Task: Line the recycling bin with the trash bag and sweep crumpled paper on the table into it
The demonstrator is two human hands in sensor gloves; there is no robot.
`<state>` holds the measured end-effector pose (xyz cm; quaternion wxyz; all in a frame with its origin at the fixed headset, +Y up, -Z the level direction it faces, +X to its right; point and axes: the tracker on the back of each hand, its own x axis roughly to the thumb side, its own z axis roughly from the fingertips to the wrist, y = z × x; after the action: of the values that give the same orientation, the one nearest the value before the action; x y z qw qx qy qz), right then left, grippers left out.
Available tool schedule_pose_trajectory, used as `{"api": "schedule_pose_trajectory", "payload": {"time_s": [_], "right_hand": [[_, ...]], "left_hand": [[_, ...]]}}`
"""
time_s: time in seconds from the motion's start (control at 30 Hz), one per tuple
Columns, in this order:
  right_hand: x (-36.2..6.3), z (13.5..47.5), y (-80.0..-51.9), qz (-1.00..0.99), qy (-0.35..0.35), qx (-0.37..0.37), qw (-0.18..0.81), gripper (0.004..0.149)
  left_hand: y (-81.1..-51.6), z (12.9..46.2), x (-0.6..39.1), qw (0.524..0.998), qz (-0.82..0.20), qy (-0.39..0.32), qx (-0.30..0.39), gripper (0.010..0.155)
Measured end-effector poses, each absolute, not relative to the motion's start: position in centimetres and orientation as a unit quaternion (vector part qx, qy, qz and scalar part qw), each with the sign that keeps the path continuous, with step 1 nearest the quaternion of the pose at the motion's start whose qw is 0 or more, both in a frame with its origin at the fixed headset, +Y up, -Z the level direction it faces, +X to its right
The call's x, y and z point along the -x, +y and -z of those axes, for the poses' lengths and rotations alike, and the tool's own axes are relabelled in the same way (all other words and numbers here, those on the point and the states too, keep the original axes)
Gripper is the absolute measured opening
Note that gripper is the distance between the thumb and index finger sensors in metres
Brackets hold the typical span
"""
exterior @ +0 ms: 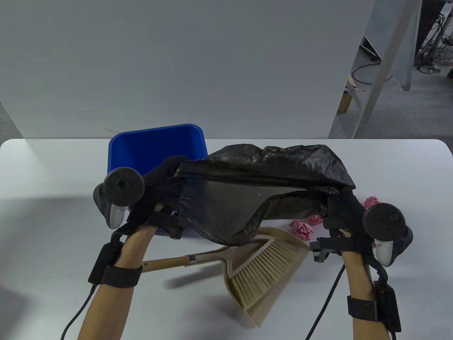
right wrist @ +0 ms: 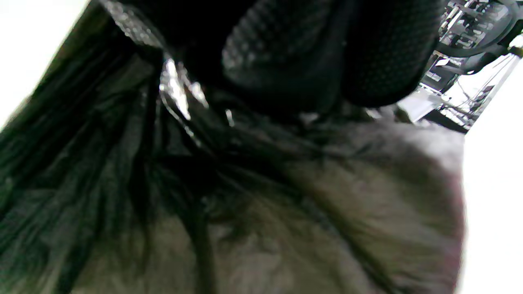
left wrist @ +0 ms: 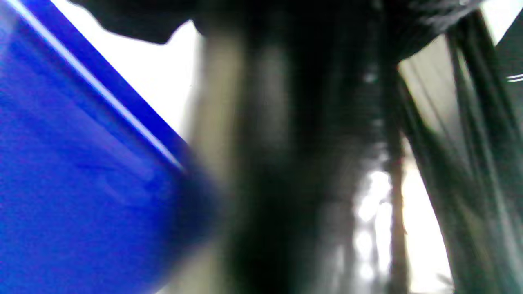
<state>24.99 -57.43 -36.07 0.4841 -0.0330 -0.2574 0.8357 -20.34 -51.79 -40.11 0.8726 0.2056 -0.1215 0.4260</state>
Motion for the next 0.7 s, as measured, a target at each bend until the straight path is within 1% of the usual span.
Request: {"api": "schedule_pose_trajectory", "payload": {"time_s": [0.07,0.1,0.17,0.23,0.27,0.33,0.37,0.4,0.5,0.57,0.63,0.7], "right_hand": [[-24.6,36.1,-57.0,-0.81,-0.262,0.027,0.525,0.044],[-24.2,36.3,-56.8,-0.795,-0.251,0.012,0.552,0.044],[-23.4,36.5,-56.8,-0.773,-0.209,-0.038,0.598,0.043],[-21.9,36.7,-56.9,-0.748,-0.136,-0.101,0.642,0.044],[-21.3,36.7,-57.0,-0.742,-0.116,-0.115,0.65,0.044],[-19.7,36.6,-57.1,-0.73,-0.08,-0.144,0.663,0.045],[-18.9,36.5,-57.2,-0.726,-0.07,-0.154,0.667,0.045],[-17.9,36.3,-57.2,-0.72,-0.055,-0.168,0.671,0.046],[-15.2,35.7,-56.7,-0.701,-0.017,-0.207,0.682,0.047],[-13.9,35.2,-56.0,-0.694,-0.011,-0.224,0.684,0.047],[-13.1,34.5,-55.0,-0.694,-0.023,-0.232,0.681,0.048],[-12.4,33.9,-53.6,-0.697,-0.052,-0.248,0.671,0.048]], "left_hand": [[-51.7,40.1,19.9,0.867,-0.442,-0.127,-0.193,0.044],[-51.8,40.2,19.8,0.86,-0.458,-0.139,-0.176,0.045],[-52.4,40.6,19.4,0.83,-0.513,-0.18,-0.122,0.046],[-53.6,41.1,18.5,0.758,-0.603,-0.247,-0.019,0.047],[-54.0,41.2,18.2,0.727,-0.634,-0.264,0.017,0.048],[-55.1,41.4,17.1,0.664,-0.688,-0.28,0.085,0.049],[-55.6,41.4,16.5,0.648,-0.7,-0.282,0.105,0.05],[-56.0,41.3,15.7,0.636,-0.706,-0.286,0.125,0.051],[-56.7,40.9,13.6,0.629,-0.692,-0.313,0.167,0.055],[-56.7,40.4,12.3,0.609,-0.693,-0.332,0.197,0.058],[-56.4,39.9,11.2,0.587,-0.696,-0.35,0.222,0.059],[-55.8,39.3,10.2,0.582,-0.689,-0.365,0.231,0.06]]}}
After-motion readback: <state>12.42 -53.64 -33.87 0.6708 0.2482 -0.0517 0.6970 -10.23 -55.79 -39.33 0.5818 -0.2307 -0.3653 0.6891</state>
